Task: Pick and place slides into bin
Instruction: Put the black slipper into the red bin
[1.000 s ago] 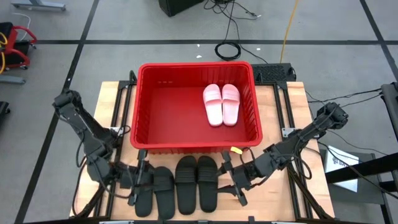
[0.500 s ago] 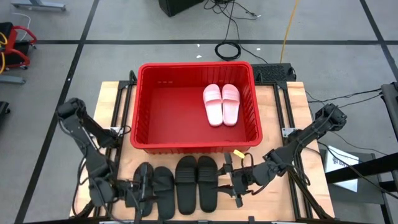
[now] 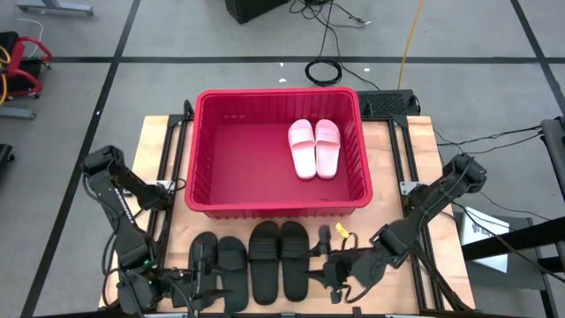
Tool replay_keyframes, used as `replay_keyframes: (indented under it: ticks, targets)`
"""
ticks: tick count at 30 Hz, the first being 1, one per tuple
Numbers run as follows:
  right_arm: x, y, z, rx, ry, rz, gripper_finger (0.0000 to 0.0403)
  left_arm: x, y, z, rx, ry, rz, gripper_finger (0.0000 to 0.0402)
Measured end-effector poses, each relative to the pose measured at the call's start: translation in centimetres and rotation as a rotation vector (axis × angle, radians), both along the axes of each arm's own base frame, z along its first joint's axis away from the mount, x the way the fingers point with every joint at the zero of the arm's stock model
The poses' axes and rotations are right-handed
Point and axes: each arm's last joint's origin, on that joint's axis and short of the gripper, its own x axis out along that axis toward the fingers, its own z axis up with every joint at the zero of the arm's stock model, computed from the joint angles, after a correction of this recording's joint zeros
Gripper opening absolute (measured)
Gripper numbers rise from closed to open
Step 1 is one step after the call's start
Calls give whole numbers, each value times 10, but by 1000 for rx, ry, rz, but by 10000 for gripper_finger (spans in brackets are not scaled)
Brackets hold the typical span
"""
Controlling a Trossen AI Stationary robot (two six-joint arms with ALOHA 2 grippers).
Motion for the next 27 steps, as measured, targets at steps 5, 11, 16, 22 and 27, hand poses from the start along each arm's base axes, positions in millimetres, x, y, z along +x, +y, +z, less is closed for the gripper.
replay_keyframes:
  ticks: [5,11,16,22,27]
  targets:
    - [21,14,-13,-59,109,-16,180,0,0,1,-8,-4,0,189]
    - [37,22,-20,-130,257,-101,180,0,0,1,1,-5,0,189]
    - [51,33,-29,-203,334,-115,180,0,0,1,34,-7,-4,189]
    - [61,36,-41,-260,376,-151,180,0,0,3,55,-23,-8,189]
    - [61,29,-51,-265,446,-200,180,0,1,5,52,-28,-7,189]
